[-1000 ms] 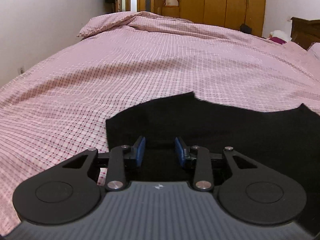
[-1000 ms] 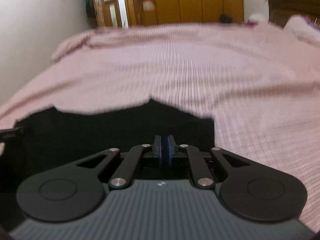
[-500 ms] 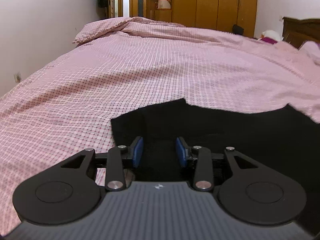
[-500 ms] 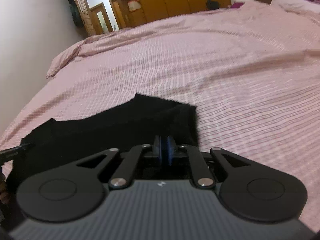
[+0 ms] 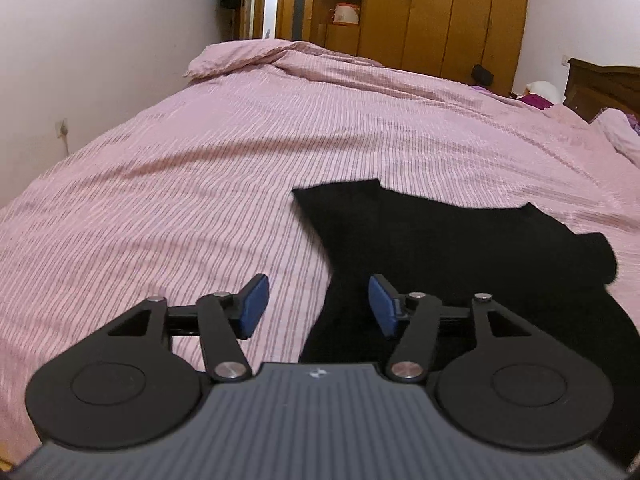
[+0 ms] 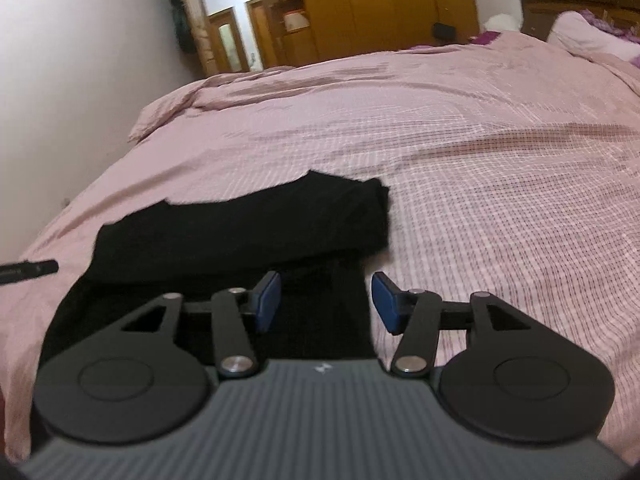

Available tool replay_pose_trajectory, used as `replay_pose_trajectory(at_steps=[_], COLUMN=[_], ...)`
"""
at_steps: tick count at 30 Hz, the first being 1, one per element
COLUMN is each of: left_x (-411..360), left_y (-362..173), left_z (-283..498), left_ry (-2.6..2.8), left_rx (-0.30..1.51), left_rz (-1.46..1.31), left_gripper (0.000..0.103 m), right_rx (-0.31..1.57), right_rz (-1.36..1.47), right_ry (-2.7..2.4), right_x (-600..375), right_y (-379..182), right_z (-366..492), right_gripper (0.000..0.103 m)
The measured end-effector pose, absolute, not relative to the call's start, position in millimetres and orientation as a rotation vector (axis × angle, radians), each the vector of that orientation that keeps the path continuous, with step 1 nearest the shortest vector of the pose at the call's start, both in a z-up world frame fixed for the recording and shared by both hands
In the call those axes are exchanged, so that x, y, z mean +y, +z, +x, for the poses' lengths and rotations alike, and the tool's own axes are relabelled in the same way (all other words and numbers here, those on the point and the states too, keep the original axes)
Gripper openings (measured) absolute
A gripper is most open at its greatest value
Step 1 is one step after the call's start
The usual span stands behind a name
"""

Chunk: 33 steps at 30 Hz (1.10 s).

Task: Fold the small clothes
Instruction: 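Open both grippers and move them to the cardigan hem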

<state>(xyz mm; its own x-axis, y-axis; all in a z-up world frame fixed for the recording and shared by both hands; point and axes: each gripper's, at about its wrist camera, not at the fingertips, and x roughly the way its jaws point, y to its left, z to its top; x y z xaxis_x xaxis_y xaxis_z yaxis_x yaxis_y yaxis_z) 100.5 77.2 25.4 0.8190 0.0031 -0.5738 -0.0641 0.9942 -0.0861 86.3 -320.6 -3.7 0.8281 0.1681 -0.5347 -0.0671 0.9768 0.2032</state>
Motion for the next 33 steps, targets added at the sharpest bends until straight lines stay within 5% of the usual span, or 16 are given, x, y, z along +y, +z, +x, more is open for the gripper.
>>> replay_pose_trajectory(at_steps=[16, 33], left_x=[88, 66], left_y=[10, -29], left_z=[3, -20], left_ry=[0.0, -0.076], left_rx=[0.723, 0.887], left_rz=[-0.196, -0.124], left_gripper=[0.073, 0.076], right_rx=[0.512, 0.823], right_rz=[0.127, 0.338], right_ry=[0.057, 0.2], right_x=[-362, -328], right_y=[46, -52], right_z=[-16, -4], right_gripper=[0.053, 0.053])
